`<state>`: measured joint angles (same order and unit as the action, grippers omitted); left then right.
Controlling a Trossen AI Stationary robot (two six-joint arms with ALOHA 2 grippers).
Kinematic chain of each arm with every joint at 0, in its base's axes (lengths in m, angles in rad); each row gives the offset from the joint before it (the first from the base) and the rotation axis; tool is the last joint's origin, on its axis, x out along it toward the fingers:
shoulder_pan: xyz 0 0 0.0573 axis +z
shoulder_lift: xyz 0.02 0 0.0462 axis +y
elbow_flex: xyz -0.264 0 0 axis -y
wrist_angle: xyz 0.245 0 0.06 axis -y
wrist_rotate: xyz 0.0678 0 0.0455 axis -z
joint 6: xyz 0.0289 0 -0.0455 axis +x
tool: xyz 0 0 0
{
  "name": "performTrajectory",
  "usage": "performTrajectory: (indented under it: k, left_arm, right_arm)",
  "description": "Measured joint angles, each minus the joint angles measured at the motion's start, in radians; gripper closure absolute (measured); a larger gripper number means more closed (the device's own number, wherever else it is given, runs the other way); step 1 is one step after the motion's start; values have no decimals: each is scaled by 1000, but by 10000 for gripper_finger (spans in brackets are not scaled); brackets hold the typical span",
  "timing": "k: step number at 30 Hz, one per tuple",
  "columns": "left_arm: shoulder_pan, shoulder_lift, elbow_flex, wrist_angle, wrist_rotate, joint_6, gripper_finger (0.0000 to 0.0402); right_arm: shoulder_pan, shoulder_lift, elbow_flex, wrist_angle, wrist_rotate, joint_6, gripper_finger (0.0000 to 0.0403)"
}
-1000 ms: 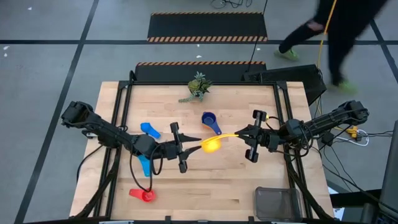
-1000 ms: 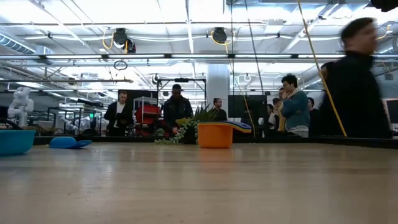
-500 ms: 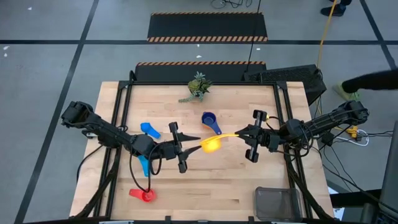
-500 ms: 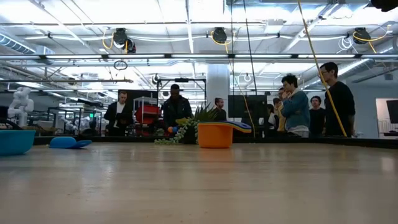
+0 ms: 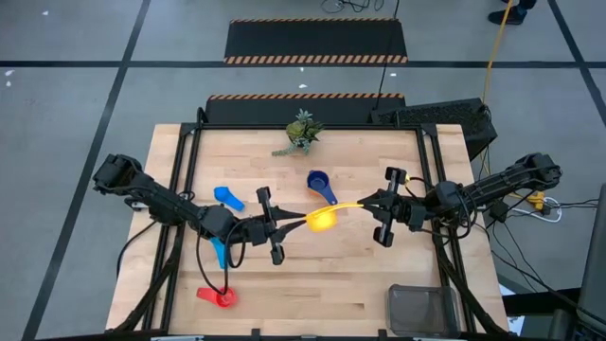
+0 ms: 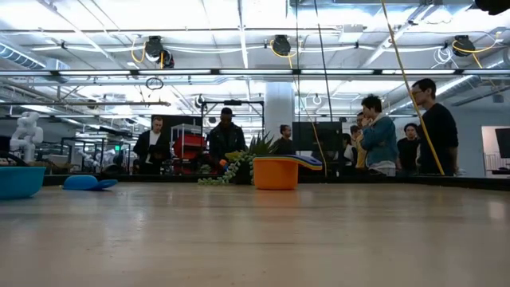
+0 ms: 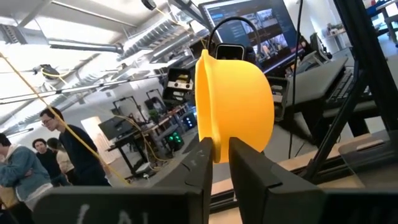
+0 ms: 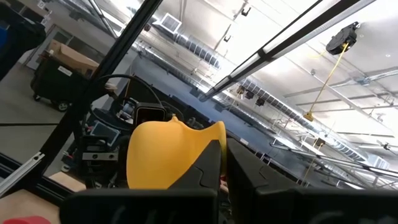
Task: Nest measuring cups in basket
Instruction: Stack the yellow measuring cups on top of the violet measuring cups
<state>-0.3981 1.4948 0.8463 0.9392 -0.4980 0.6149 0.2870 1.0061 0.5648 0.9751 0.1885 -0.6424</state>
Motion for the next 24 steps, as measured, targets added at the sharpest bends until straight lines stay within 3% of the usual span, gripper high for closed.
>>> performTrajectory:
  k: [8,15,24]
  left_arm:
    - [0,0,0,0,0,-21,322]
    - [0,-1,0,4,-3,-14,389]
    - [-5,-2,0,-19,-31,44,395]
  right_arm:
    - [0,0,0,0,1,2,403]
    - [0,0,0,1,1,2,403]
    - [0,-1,1,-23,47,21,397]
